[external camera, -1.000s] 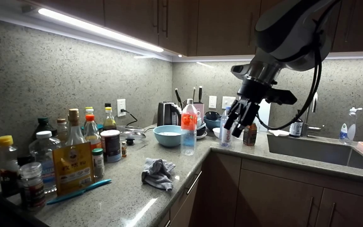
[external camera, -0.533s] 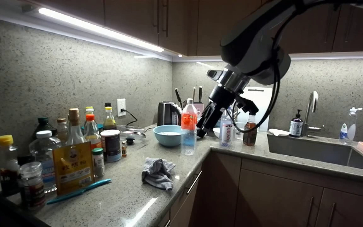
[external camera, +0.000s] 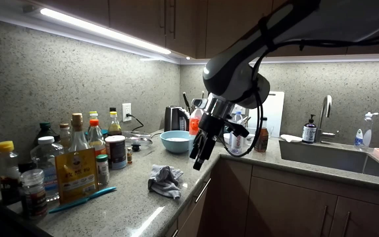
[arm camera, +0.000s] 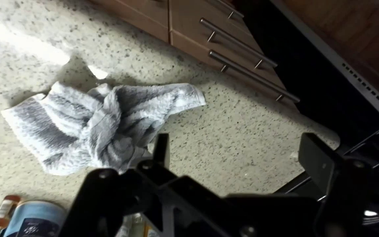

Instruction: Use the towel to wipe the left side of the countertop

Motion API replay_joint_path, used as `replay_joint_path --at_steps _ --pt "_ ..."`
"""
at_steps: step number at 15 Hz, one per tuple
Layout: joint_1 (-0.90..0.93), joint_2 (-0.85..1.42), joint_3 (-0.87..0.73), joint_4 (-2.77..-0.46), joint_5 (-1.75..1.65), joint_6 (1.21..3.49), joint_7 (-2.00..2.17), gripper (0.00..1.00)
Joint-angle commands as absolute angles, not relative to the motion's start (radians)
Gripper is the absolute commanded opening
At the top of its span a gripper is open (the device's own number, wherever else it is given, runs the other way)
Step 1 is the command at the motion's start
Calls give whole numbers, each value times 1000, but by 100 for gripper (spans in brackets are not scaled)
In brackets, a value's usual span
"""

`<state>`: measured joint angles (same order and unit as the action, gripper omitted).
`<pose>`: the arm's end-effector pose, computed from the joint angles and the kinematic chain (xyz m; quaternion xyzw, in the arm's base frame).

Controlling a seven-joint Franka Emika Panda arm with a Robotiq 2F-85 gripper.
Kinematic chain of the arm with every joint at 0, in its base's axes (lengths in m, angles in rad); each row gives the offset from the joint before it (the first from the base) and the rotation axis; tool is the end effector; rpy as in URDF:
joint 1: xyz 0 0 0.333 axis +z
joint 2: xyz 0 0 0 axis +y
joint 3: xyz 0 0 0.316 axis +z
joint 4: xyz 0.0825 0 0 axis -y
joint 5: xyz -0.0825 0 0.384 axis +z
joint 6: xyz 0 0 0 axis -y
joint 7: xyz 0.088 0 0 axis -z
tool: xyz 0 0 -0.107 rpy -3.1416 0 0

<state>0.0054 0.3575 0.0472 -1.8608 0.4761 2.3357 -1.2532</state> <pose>0.6438 0.0393 0.3402 -0.8633 -0.4652 -0.1522 0.1228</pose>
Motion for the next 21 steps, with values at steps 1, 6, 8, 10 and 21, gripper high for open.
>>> replay_joint_path --at_steps 1,6,8,10,21 --pt "-36 375 90 -1848 445 2311 -1241 100" --pt "-41 400 89 -1826 417 2308 -1228 100" --pt "-42 419 103 -1816 420 2337 -1245 100" --pt "-42 454 122 -1792 426 2367 -1252 100" --pt "7 665 156 -1608 185 2655 -1213 100"
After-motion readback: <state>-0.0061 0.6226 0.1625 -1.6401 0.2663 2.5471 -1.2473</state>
